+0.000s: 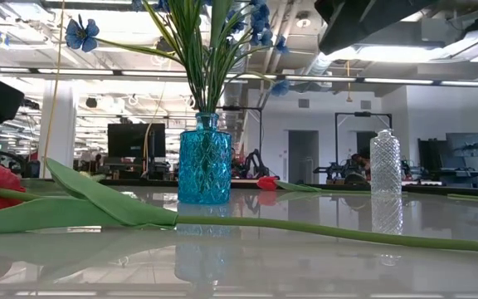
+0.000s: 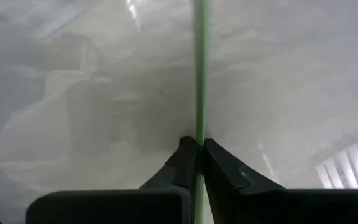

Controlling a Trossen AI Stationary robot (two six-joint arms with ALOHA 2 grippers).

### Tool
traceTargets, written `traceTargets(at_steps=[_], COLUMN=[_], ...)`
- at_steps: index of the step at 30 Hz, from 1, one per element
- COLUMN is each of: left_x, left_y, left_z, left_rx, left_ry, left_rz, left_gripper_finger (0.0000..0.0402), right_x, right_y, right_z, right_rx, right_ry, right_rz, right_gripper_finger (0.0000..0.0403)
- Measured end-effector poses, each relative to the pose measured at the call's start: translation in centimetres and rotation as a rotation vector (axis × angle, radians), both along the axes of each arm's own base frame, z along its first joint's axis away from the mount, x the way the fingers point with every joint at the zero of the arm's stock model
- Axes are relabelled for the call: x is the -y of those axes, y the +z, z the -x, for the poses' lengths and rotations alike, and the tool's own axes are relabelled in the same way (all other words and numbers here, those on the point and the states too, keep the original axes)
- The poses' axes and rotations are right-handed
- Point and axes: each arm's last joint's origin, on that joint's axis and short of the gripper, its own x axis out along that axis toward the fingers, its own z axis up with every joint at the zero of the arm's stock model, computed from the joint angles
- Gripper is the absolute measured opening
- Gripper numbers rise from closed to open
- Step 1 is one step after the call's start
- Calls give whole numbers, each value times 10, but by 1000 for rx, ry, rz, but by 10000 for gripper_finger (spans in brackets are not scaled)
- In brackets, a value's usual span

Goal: Sort flowers into vase by color
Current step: Put the black tulip into the blue vase

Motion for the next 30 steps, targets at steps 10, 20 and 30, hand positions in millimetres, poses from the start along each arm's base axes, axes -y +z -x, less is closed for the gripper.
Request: traceTargets(at_steps=[10, 20, 30], left_x=[10, 28, 29], left_y=[26, 58, 64], left_z=[-12, -28, -35], left_rx=[217, 553, 635], left_ry=[-168, -583, -725], left_rz=[64, 170, 251], left_gripper_finger=[2, 2, 2], right_x=[0, 0, -12], right_y=[0, 0, 5], right_z=[0, 0, 1], right_rx=[0, 2, 59], right_ry=[0, -1, 11], right_rz=[0, -1, -66], right_gripper_finger=[244, 244, 244])
